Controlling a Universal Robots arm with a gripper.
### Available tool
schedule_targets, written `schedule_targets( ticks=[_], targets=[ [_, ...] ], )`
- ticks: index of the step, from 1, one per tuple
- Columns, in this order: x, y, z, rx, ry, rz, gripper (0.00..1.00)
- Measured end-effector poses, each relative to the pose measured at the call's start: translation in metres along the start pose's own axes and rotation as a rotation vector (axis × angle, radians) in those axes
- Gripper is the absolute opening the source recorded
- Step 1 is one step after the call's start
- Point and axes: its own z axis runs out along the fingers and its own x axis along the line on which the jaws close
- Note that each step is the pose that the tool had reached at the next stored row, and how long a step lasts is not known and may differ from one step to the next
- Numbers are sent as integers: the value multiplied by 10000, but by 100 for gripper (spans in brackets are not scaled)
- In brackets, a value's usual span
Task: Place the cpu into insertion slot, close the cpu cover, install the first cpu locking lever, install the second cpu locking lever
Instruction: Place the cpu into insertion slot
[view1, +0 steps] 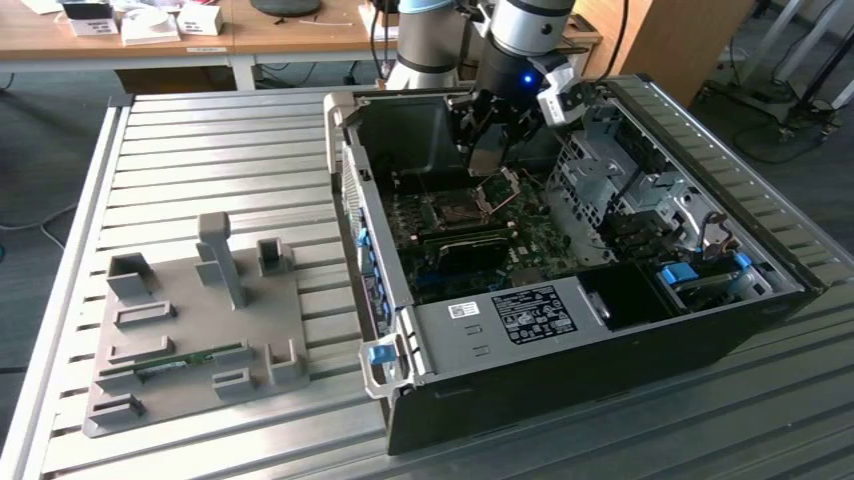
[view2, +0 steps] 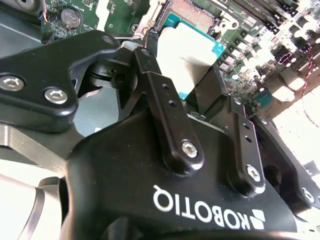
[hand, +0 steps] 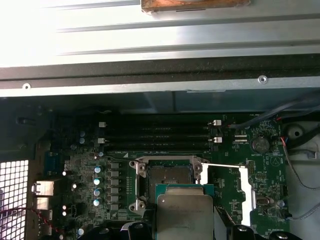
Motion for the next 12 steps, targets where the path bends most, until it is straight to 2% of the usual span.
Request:
schedule_targets(
  ticks=[12],
  targets=[
    [-1,-3,39,0,0,-1,54]
  ],
)
